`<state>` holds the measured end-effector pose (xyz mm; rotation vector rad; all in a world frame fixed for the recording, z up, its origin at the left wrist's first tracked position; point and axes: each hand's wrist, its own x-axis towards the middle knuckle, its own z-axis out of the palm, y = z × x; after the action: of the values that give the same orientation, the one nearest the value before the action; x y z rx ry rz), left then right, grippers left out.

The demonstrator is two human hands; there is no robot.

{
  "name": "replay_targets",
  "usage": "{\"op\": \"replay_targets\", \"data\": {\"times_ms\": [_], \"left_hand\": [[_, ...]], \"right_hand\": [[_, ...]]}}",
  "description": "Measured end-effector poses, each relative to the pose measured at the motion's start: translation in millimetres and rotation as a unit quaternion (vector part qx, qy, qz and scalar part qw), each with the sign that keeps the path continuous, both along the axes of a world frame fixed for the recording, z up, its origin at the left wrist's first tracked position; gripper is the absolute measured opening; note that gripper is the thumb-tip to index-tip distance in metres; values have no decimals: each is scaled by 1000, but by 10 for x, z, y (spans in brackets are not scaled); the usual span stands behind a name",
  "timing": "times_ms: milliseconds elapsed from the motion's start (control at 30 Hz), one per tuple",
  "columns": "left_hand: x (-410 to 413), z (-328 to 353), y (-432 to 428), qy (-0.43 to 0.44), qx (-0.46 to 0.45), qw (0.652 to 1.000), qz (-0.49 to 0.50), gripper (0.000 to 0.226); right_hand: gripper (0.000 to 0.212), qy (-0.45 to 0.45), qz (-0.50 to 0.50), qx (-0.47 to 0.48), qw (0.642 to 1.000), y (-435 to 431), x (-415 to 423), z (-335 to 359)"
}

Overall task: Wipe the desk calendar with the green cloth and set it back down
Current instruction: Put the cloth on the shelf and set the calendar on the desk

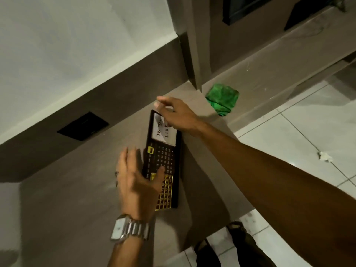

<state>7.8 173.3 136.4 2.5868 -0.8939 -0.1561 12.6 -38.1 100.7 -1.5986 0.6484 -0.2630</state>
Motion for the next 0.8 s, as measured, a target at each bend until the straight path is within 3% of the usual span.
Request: {"op": "replay_targets", "data": {"times_ms": [67,133,233,333,500,700,800], "left_hand": [[34,57,259,99,13,995,22,69],[69,86,487,213,29,975,53,45],[119,119,810,271,50,958,82,10],[160,104,1004,245,32,965,87,19],[551,8,1299,248,-69,953,162,5],[1284,-35,1465,280,-153,913,254,27],[1473,-45,1490,266,-177,906,278,22]], "right_hand": [[38,10,21,-15,1000,86,50,19],[27,13,16,-27,999,139,57,25],[18,17,-14,-11,1000,202,24,24],[24,19,-10,-44,999,227,3,31],[27,30,-14,-31,999,318,-75,20],[24,43,-40,10,998,678,-128,1],[23,45,-54,32,997,817,-136,-11]]}}
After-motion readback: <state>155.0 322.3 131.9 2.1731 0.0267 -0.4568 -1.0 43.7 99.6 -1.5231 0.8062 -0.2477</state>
